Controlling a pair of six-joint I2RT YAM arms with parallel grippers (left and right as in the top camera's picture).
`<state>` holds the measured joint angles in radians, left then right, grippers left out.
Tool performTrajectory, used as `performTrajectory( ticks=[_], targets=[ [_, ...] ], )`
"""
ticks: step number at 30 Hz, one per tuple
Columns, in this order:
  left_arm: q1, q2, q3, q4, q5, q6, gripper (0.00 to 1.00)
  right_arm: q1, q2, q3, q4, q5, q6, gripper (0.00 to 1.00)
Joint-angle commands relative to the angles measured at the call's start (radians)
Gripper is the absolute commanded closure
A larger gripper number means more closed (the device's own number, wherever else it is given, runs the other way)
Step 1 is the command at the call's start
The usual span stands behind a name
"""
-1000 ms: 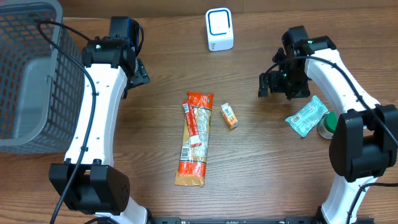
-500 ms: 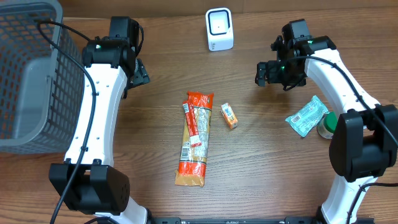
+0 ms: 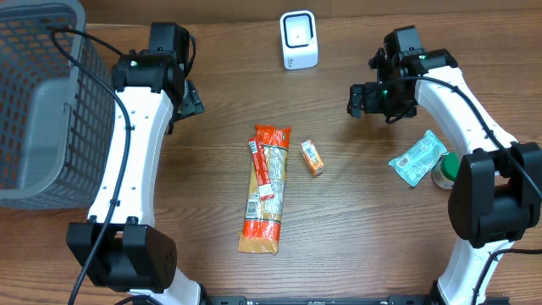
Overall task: Scan the item barcode
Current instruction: 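Move the right gripper left toward the small orange box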
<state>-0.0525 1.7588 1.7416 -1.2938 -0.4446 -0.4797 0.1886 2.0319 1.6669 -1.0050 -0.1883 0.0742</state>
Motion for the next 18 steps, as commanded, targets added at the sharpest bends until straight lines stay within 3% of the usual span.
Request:
performTrajectory(
  ticks=[1, 12, 18],
  targets=[
    [-0.007, -0.007, 0.013, 0.001, 0.001, -0.003, 0.00, -0.006, -0.004, -0.004, 0.006, -0.012, -0.007, 0.00],
    [-0.007, -0.007, 0.013, 0.001, 0.001, -0.003, 0.00, -0.006, -0.004, -0.004, 0.008, -0.012, -0.007, 0.00],
    [-0.007, -0.007, 0.013, 0.001, 0.001, -0.003, 0.00, -0.006, -0.004, -0.004, 0.104, -0.030, 0.034, 0.00]
  ],
)
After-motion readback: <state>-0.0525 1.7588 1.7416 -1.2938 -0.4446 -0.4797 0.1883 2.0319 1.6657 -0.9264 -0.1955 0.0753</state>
